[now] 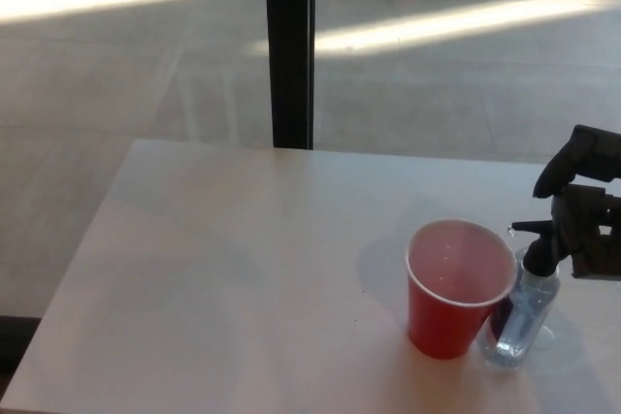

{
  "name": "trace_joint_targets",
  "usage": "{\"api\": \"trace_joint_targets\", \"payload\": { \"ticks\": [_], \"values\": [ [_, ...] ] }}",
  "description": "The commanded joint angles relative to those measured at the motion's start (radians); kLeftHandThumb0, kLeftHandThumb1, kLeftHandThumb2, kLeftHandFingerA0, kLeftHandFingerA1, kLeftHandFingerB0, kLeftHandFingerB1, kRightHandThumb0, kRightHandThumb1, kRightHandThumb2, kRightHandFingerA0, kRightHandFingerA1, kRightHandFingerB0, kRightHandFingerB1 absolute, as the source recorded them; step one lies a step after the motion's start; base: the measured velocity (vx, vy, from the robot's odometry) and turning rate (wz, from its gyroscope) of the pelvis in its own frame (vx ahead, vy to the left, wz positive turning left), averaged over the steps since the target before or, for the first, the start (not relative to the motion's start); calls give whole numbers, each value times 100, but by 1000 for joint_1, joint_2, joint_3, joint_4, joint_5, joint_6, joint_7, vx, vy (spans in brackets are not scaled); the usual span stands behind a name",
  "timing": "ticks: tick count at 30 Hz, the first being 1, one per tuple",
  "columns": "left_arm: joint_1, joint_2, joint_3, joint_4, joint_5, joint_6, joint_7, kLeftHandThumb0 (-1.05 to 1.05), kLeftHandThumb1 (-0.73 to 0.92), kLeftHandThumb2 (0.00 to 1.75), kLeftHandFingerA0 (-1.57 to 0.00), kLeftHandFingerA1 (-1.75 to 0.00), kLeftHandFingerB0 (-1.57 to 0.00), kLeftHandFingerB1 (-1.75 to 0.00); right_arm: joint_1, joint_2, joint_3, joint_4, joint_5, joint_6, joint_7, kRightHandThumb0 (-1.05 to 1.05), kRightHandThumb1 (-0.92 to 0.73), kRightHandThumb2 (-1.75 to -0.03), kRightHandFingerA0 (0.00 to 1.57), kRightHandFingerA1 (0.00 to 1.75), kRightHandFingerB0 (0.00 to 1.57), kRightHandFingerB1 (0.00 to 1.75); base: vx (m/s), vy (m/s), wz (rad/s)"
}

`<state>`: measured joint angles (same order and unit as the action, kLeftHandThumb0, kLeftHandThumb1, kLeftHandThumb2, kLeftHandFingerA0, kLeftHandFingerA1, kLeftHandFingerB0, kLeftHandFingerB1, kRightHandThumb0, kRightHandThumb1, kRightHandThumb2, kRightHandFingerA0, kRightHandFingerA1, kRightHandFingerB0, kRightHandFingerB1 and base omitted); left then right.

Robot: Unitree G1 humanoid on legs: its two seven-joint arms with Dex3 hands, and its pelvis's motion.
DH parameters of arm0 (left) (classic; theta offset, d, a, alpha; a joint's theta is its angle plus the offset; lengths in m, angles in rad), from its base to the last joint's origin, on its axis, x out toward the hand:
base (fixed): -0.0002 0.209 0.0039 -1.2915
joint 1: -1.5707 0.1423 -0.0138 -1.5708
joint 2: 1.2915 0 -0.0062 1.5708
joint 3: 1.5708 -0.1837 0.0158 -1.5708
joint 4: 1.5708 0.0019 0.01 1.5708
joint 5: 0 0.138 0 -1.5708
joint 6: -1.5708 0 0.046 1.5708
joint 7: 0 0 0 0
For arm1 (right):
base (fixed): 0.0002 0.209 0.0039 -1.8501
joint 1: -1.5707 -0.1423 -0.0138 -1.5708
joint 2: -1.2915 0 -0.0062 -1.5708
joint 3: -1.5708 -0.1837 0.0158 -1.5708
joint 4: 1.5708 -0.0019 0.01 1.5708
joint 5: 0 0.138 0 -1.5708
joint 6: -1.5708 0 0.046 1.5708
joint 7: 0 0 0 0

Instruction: The robot uses its right hand fist to press the hand soap kept in the middle of the table to get liquid hand soap out

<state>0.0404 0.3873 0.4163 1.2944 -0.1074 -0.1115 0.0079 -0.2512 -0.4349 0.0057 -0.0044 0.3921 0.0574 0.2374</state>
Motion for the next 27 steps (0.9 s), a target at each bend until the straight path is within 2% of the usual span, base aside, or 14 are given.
{"api": "trace_joint_targets", "payload": {
  "ticks": [1,4,6,8,10,13,14,16,20,22,23,24,25,27],
  "values": [
    [-7,30,-1,-2,-7,-2,15,-51,64,59,-73,-69,-62,-57,215,35,124,201,-91,203,29,-24,-47,-129,103,175,79,163,0,0,0],
    [-2,32,-1,-7,-7,-2,14,-51,64,59,-72,-67,-62,-58,226,43,131,215,-83,194,35,-24,-50,-125,105,175,86,159,0,0,0],
    [-1,33,3,-7,-12,-4,8,-51,64,59,-71,-68,-63,-59,227,41,136,221,-86,185,36,-25,-52,-123,105,175,85,159,0,0,0],
    [3,36,3,-9,-10,-3,15,-51,63,59,-74,-69,-64,-58,219,38,135,206,-83,202,25,-25,-52,-125,102,175,77,165,0,0,0],
    [4,41,-2,-5,-3,-8,16,-52,64,59,-75,-70,-66,-58,207,32,137,191,-87,216,12,-25,-52,-125,100,175,76,160,0,0,0],
    [4,43,4,-8,-10,0,23,-52,63,59,-76,-72,-64,-58,185,27,123,168,-63,221,21,-26,-46,-133,100,175,75,166,0,0,0],
    [6,44,6,-4,-11,-5,14,-53,64,59,-73,-68,-61,-55,171,21,114,148,-44,244,22,-27,-49,-128,98,175,77,161,0,0,0],
    [6,45,6,-2,-11,-5,11,-53,64,59,-74,-67,-59,-54,158,20,108,135,-31,255,22,-26,-52,-125,100,175,76,165,0,0,0],
    [13,48,2,-4,-6,-8,10,-53,65,59,-73,-68,-57,-52,112,13,92,84,9,305,14,-24,-55,-122,99,175,74,165,0,0,0],
    [16,46,10,-7,-15,-13,4,-53,64,59,-72,-68,-58,-54,87,9,81,67,12,297,6,-25,-57,-121,96,175,72,159,0,0,0],
    [11,47,14,-7,-19,-8,6,-52,63,59,-72,-67,-60,-54,47,-1,62,61,21,270,19,-30,-66,-105,97,175,69,166,0,0,0],
    [9,47,15,-6,-20,-6,8,-52,63,59,-72,-67,-60,-54,32,-5,55,58,25,261,25,-30,-66,-105,97,175,69,166,0,0,0],
    [10,47,13,-7,-18,-8,9,-53,63,59,-73,-68,-62,-56,20,0,43,54,38,269,14,-27,-59,-116,99,175,78,157,0,0,0],
    [8,47,16,-7,-21,-4,8,-52,63,59,-71,-66,-65,-58,-76,7,-20,-3,98,360,-76,-19,-60,-121,96,175,74,153,0,0,0]
  ]
}}
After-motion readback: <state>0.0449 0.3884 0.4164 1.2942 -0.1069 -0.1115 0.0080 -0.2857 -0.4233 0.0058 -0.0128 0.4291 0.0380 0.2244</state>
